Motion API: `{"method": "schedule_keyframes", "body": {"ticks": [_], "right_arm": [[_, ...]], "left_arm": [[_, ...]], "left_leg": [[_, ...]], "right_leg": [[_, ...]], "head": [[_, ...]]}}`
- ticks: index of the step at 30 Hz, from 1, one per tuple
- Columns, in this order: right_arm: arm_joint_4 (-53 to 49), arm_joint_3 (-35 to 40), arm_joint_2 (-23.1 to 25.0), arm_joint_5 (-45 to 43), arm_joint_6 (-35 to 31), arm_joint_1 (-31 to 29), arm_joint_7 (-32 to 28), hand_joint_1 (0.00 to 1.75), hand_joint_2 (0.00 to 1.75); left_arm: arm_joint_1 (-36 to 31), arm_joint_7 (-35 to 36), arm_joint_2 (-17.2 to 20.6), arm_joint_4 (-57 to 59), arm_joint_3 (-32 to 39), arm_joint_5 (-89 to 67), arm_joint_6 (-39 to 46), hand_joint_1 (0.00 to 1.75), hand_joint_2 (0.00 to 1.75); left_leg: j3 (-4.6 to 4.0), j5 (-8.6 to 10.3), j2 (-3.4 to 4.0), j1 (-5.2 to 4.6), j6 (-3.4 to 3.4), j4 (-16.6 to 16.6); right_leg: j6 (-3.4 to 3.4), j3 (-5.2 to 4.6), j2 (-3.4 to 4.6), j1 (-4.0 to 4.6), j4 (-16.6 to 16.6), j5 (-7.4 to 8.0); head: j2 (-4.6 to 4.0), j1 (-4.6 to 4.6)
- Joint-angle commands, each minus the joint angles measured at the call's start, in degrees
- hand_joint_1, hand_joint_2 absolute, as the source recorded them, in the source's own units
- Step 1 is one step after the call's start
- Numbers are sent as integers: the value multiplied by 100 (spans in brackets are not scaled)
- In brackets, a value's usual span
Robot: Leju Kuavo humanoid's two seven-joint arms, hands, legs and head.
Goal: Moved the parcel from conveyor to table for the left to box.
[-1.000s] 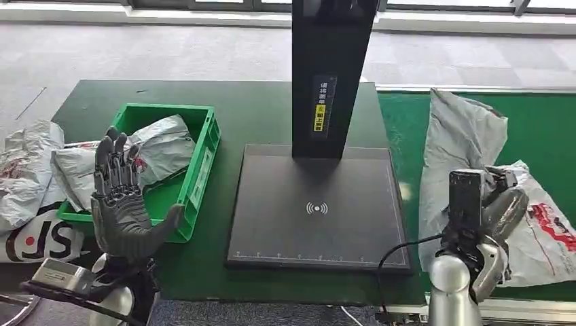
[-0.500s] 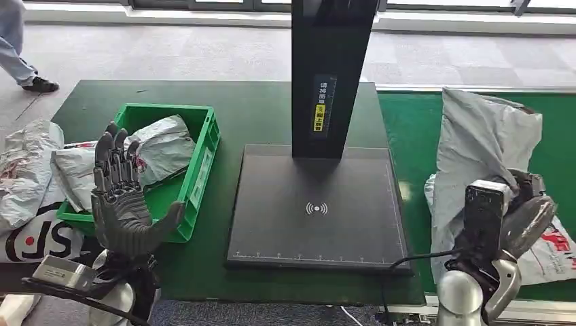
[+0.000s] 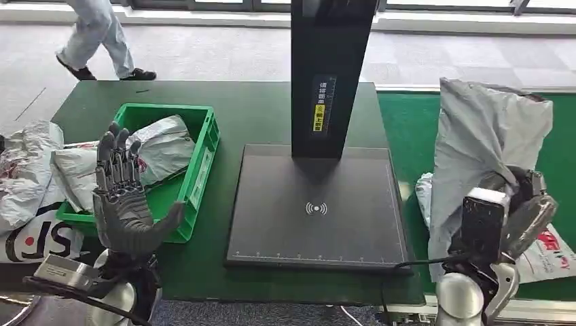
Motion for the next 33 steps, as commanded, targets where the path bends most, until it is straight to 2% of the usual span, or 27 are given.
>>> {"method": "schedule_keyframes", "body": {"ticks": [1, 3, 16, 33], "right_arm": [[1551, 2505, -98, -3, 1031, -814, 141, 175, 175], [1957, 2738, -37, 34, 759, -831, 185, 175, 175], [2275, 2830, -183, -88, 799, -1013, 175, 175, 175], [2662, 2892, -196, -269, 581, -1244, 192, 175, 175]], "left_arm": [[-325, 19, 273, 483, -521, 135, 135, 0, 175], [-359, 19, 240, 509, -534, 125, 152, 0, 175], [-415, 19, 246, 608, -577, 149, 172, 0, 175], [-631, 19, 207, 779, -551, 170, 176, 0, 175]], "left_leg": [[17, 1, 53, 5, -5, -12], [14, -1, 31, 4, -4, -7], [10, 6, -4, 4, -4, -10], [7, 5, -1, 3, -4, -5]], "right_leg": [[-8, 0, 51, 6, -10, 17], [-5, 5, 30, 4, -2, 7], [-4, 12, -4, 4, -7, 1], [-4, 5, -1, 3, -1, 1]], "head": [[0, 0], [0, 0], [0, 0], [0, -2]]}}
